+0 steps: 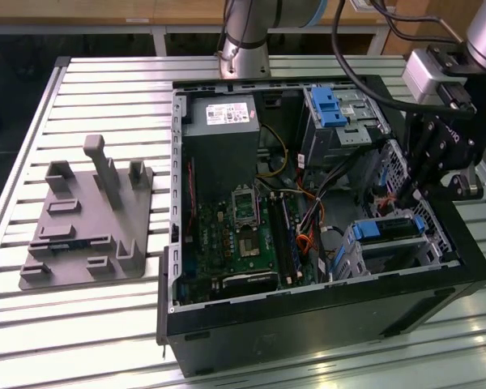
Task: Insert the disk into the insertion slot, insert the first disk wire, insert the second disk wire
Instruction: 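Insert the first disk wire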
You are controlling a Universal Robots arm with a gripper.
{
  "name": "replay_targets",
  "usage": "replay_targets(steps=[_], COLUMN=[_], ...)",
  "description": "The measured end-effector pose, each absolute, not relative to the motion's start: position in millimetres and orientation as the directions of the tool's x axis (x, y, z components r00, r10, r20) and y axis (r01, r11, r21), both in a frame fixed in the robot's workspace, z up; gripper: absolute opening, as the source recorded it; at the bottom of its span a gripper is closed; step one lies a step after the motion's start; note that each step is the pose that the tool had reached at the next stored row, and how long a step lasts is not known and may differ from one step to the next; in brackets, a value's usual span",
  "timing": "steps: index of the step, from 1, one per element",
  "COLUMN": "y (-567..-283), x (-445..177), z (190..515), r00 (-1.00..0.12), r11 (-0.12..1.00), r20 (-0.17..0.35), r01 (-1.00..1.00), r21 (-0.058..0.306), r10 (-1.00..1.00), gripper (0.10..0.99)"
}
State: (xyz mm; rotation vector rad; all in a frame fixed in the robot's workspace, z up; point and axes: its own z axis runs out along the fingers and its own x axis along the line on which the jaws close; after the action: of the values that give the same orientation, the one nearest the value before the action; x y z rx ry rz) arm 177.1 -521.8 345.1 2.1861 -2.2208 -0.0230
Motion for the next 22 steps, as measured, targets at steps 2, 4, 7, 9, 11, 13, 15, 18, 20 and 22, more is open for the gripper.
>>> replay_targets(steps=[2, 4, 7, 9, 11, 13, 15, 18, 20, 22], y=[-524.2, -526.2, -528.1, -529.2, -529.7, -530.3, -531.1, -532.0, -532.1, -532.1], x=[177.1, 177.1, 177.1, 177.1, 176.9, 176.7, 176.6, 176.5, 176.5, 176.3], z=[345.1, 345.1, 345.0, 344.8, 344.4, 344.1, 343.6, 342.7, 342.1, 341.2], r00=[-0.016, -0.016, -0.016, -0.016, -0.016, -0.016, -0.016, -0.016, -0.016, -0.016], r11=[0.016, 0.016, 0.016, 0.016, 0.016, 0.016, 0.016, 0.016, 0.016, 0.016], r20=[0.008, 0.008, 0.008, 0.008, 0.008, 0.008, 0.008, 0.008, 0.008, 0.008], r01=[-0.999, -0.999, -0.999, -0.999, -0.999, -0.999, -0.999, -0.999, -0.999, -0.999], r21=[0.028, 0.028, 0.028, 0.028, 0.028, 0.028, 0.028, 0.028, 0.028, 0.028], r10=[-1.0, -1.0, -1.0, -1.0, -1.0, -1.0, -1.0, -1.0, -1.0, -1.0], gripper=[0.165, 0.165, 0.165, 0.165, 0.165, 0.165, 0.165, 0.165, 0.165, 0.165])
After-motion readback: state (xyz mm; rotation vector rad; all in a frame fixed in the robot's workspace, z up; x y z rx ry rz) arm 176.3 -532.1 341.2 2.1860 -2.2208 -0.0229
